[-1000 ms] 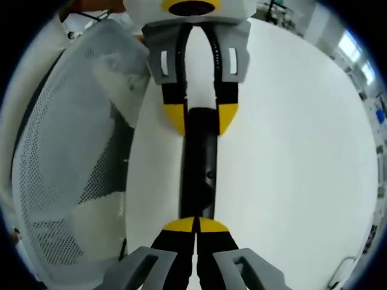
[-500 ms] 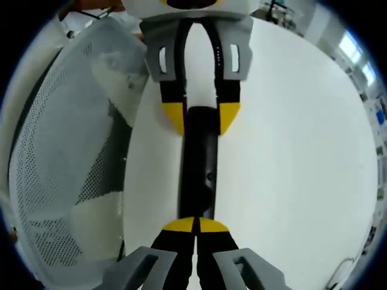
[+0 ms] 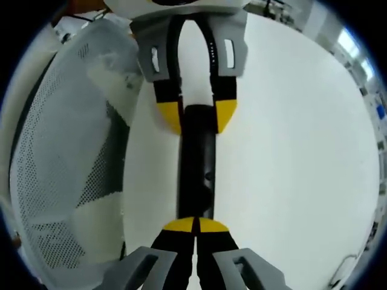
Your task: Press the specified remote control buttons in sequence, fully releasing each button before pressing the next.
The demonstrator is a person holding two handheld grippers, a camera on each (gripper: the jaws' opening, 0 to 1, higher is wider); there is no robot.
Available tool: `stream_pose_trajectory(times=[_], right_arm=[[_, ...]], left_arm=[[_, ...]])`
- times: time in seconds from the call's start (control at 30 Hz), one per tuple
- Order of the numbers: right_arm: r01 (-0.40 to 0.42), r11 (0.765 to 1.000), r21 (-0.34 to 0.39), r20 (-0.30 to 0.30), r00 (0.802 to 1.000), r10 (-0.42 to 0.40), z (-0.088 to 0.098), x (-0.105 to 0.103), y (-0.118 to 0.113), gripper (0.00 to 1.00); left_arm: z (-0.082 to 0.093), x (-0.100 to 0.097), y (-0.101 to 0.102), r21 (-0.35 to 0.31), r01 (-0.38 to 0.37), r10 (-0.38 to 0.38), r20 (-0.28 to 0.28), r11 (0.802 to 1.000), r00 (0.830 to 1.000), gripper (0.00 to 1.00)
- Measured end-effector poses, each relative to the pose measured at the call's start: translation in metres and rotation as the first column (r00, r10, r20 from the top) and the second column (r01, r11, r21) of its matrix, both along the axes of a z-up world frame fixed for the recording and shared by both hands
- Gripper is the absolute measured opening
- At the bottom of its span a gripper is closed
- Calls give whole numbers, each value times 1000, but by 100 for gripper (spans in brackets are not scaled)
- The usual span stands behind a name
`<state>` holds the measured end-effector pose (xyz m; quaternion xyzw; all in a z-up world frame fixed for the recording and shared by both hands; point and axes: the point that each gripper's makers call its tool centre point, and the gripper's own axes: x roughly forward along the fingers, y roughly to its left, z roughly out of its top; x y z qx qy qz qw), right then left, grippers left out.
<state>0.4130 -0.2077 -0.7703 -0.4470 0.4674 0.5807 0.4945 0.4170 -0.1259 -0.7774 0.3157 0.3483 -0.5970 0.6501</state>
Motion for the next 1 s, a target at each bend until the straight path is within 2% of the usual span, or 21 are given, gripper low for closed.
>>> stream_pose_trajectory(times=[0.13,0.57,1.0], right_arm=[[-5,1000,0,14,1000,5,0,0,0,0],[-6,1000,13,6,1000,6,1,2,-2,0],[8,1000,20,24,1000,-9,25,6,-6,0]], left_arm=[[0,0,0,1,0,0,1,1000,1000,24],[0,0,0,1,1,-1,-1,1000,1000,24],[0,-2,-1,-3,0,0,-1,1000,1000,24]])
